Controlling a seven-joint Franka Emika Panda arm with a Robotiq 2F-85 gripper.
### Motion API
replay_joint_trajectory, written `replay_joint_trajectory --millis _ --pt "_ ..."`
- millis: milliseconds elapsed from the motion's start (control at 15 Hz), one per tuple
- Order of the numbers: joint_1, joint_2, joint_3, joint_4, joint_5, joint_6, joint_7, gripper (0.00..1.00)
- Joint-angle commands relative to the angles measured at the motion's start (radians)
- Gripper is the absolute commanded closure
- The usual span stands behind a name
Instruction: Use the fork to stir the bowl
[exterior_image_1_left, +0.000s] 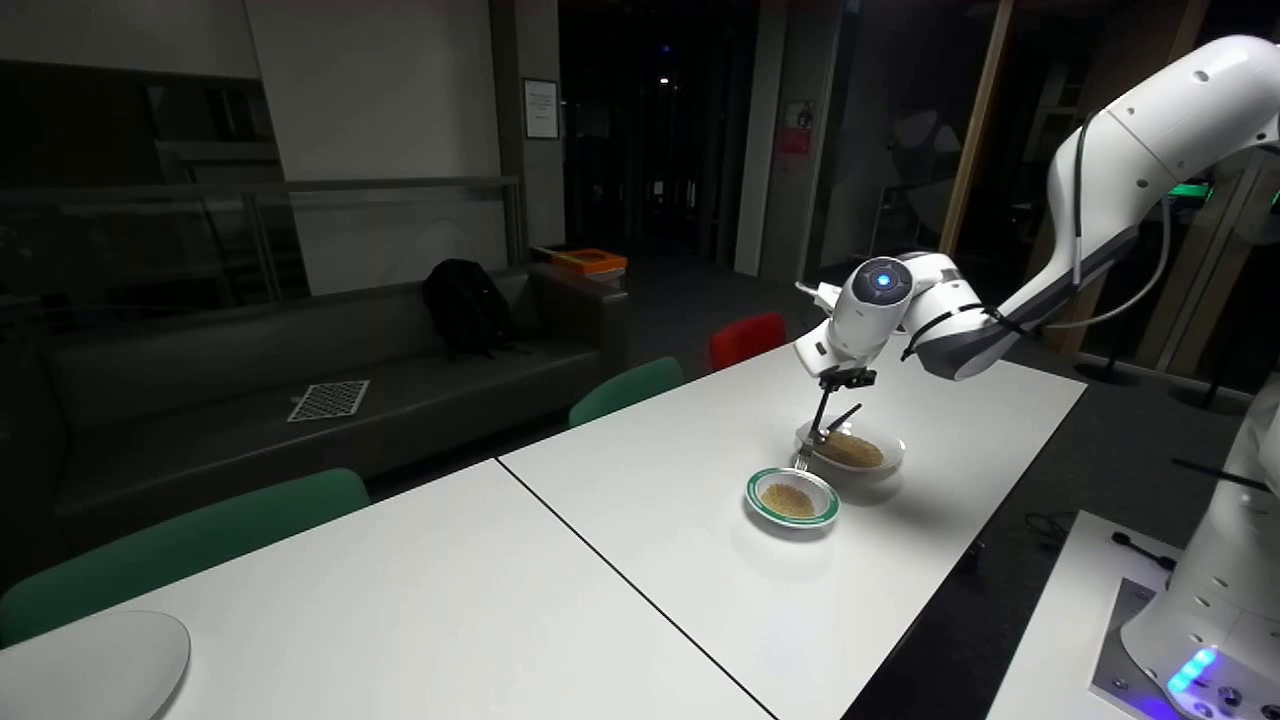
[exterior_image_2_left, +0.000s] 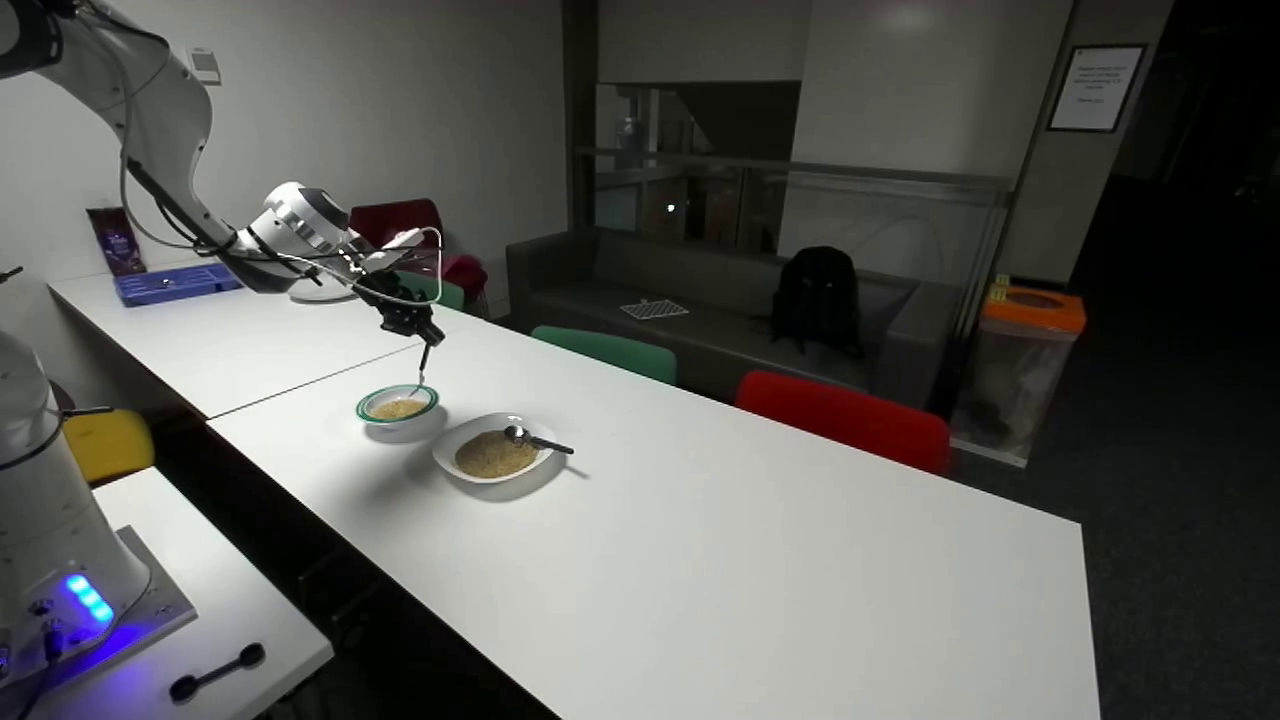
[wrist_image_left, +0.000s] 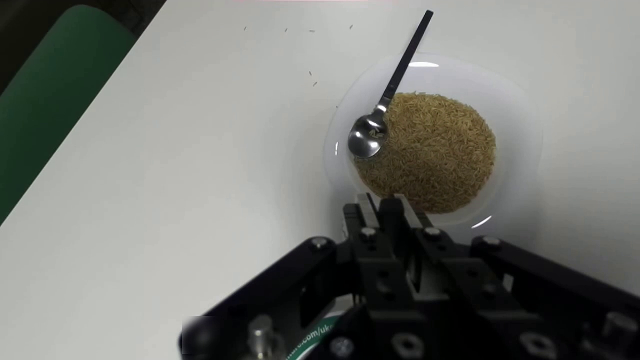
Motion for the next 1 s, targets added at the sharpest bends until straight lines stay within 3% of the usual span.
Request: replay_joint_trajectory --millis 0,733,933 --pt "0.002 0.009 0.003 0.006 0.02 -0.002 -0.018 0.97" --pt "0.04 0.052 0.05 0.023 0.003 -0.033 0.014 0.97" --pt "0.053 0.057 0.058 0.028 -0.05 -0.082 0.049 0.97"
